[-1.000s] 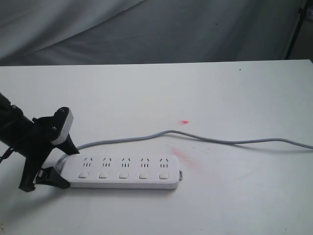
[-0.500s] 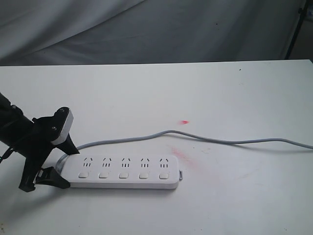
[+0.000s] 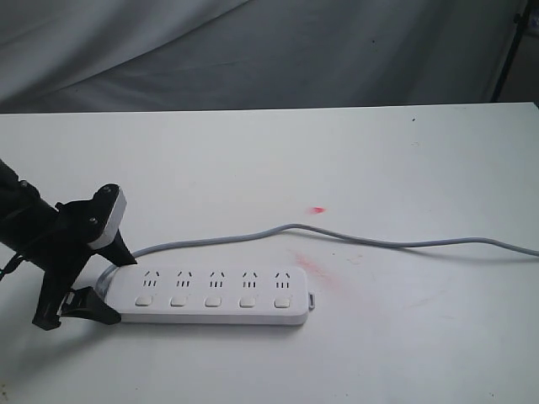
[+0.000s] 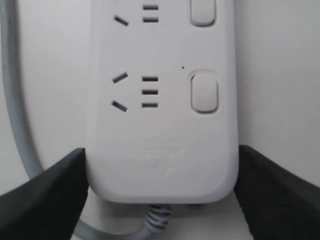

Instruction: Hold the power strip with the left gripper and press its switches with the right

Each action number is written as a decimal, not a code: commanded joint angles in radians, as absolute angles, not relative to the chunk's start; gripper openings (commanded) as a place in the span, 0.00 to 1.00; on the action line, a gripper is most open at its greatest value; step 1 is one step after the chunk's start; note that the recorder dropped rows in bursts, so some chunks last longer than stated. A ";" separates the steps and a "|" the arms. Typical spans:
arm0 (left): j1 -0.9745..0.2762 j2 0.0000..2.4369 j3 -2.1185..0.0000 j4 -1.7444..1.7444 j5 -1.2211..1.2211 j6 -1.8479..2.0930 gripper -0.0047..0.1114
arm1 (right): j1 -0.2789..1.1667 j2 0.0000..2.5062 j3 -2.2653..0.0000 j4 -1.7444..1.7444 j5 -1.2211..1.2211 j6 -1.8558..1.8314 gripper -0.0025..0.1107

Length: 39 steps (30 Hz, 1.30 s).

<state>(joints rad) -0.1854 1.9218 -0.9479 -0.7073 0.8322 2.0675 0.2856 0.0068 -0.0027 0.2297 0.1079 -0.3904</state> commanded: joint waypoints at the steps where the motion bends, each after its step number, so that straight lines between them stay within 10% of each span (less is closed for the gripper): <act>1: -0.190 1.922 -0.943 -0.715 0.840 2.075 0.62 | 0.279 0.020 -0.079 0.223 0.332 -0.388 0.02; 17: -0.190 1.922 -0.943 -0.715 0.840 2.073 0.62 | 0.306 0.552 -0.764 0.067 0.727 -0.385 0.02; 39: -0.190 1.922 -0.943 -0.715 0.840 2.074 0.62 | 0.537 1.199 -0.862 0.574 0.644 -0.748 0.02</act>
<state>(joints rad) -0.1854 1.9218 -0.9479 -0.7073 0.8322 2.0685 0.5283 1.1304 -0.8373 0.4632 0.6825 -0.6216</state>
